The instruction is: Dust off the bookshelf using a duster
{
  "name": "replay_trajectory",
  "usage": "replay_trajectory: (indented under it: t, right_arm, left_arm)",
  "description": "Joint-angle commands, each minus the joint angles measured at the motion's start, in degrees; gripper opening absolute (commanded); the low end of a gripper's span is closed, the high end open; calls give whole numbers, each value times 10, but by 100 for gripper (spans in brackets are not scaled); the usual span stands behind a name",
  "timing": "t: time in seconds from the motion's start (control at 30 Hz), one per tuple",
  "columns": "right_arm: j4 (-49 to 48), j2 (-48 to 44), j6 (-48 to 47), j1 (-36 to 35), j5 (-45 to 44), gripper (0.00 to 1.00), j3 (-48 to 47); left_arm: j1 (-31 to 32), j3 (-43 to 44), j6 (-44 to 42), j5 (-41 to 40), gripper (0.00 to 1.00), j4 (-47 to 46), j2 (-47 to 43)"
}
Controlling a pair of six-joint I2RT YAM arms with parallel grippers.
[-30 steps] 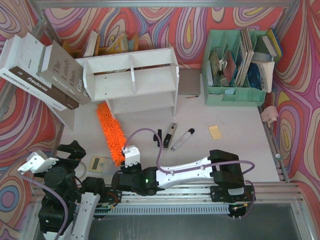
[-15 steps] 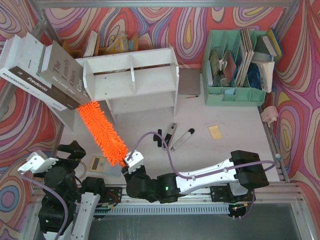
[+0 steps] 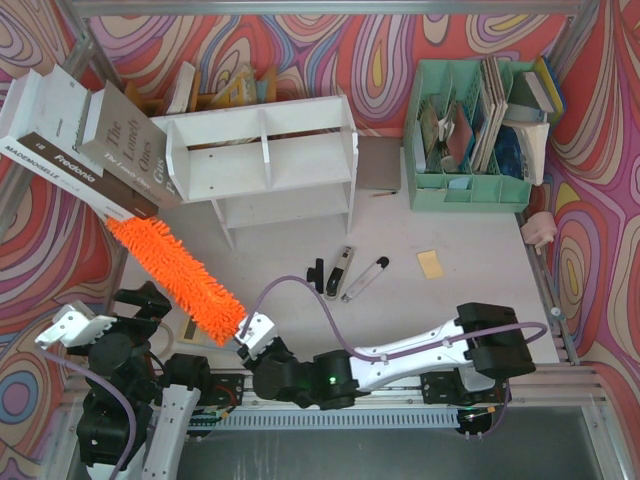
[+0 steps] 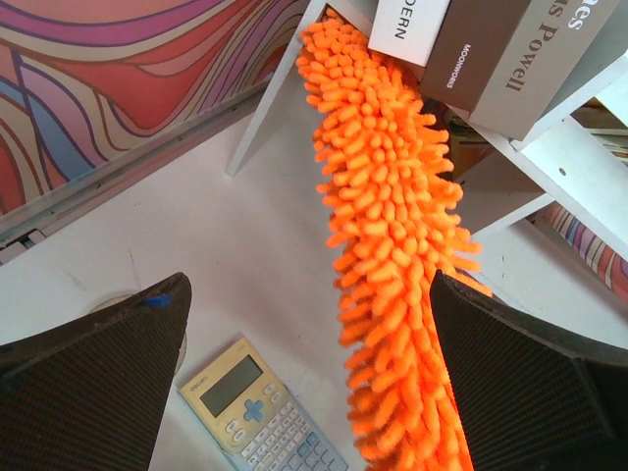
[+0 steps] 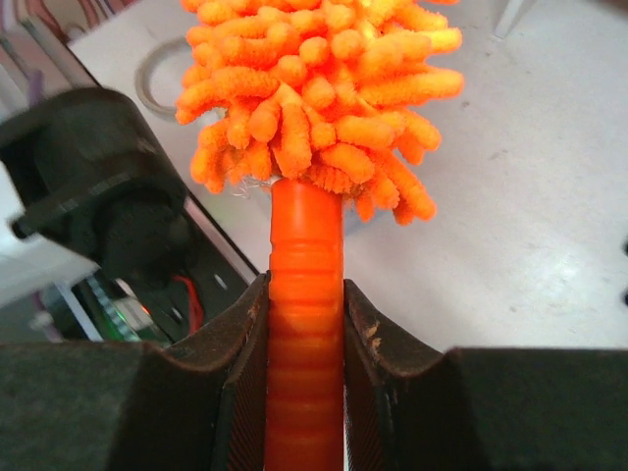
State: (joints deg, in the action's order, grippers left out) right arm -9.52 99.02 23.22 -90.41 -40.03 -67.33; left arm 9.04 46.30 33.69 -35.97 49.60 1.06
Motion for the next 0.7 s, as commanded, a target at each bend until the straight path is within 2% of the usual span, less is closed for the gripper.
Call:
replay_trajectory:
  t: [0.0,0.23,0.5,0.67]
  right_arm:
    - [-19,-91,-61,-4,-22,0,50]
    - [-43,-181,-145,-4,72,0,164]
    - [-41,-235,-262,5,130,0,190]
    - [-66,-278,-343,54,168,0,185]
  left_arm:
    - [4,5,3,-12,98,1,-8]
    - [4,12,3,-14,99,3,-8]
    - [4,44,-5,-15,99,-8,2]
    - [4,44,-28,5,98,-42,2]
